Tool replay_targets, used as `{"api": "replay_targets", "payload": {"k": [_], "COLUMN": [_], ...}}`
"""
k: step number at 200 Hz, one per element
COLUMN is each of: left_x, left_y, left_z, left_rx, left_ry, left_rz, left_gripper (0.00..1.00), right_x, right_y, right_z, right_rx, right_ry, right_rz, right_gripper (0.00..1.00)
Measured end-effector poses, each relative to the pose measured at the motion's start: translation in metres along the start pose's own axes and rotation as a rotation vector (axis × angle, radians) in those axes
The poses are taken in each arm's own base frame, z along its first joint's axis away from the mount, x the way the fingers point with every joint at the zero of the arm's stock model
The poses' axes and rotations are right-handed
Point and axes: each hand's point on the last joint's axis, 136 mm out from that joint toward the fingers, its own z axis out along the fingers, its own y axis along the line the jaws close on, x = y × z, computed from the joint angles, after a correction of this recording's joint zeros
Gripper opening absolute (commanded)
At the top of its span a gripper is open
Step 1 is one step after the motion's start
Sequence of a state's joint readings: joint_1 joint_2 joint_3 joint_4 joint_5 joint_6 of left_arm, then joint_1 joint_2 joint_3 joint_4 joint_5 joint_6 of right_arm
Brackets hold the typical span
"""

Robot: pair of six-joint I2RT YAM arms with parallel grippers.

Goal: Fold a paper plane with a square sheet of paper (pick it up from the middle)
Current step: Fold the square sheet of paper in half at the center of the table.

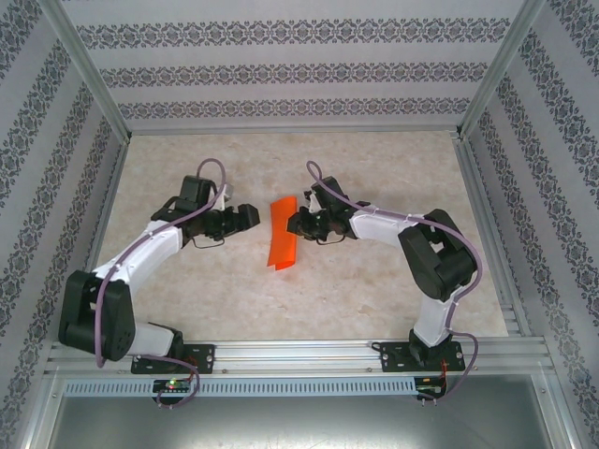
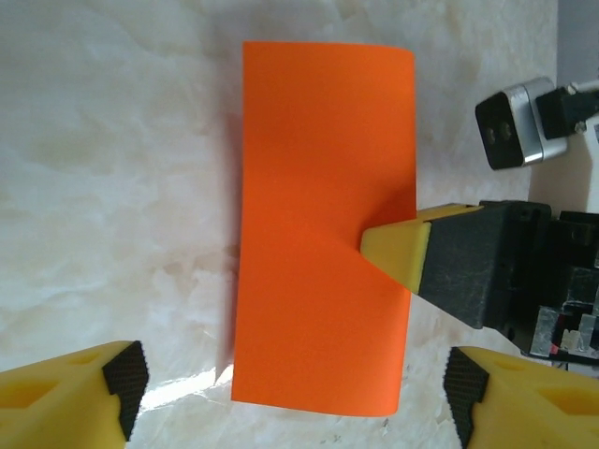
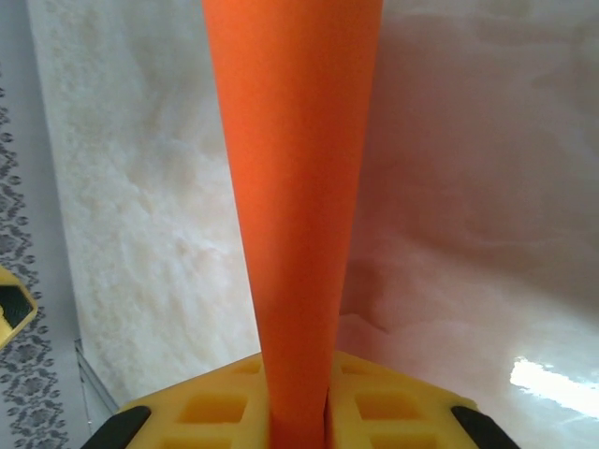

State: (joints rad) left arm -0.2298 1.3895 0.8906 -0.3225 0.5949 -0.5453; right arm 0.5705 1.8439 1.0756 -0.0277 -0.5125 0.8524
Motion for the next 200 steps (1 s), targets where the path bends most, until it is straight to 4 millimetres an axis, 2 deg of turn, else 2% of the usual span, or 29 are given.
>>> {"api": "replay_targets", "payload": {"k": [32,53,130,155,200], "left_x": [0.01,0.014,0.023,0.029,0.039], "left_y": [-0.002,-0.005,-0.02,-0.017,-0.004], "left_z": [0.032,0.05,0.096,0.109,0.127], "left_rx": [0.002,0.0,0.0,-0.012,-0.053], "left_ry": [0.067,0.1,0.156,0.178,0.209], "left_rz": [-0.007,-0.006,0.03,0.029,0.02], "left_gripper": [0.66,0.61,0.39,0.34,0.31], "right_x": [0.0,0.001,0.006,0.01,0.012], "right_y": [-0.015,-0.024,-0.051,-0.054,-0.057], "right_z": [0.001,0.0,-0.001,-0.001,-0.001], "right_rx": [0.029,0.039,0.086,0.092,0.095], "right_ry": [0.015,0.019,0.049,0.058,0.063], "right_rz": [-0.012,-0.017,-0.038,-0.037,-0.04], "right_gripper": [0.2,0.21,0.25,0.26,0.29]}}
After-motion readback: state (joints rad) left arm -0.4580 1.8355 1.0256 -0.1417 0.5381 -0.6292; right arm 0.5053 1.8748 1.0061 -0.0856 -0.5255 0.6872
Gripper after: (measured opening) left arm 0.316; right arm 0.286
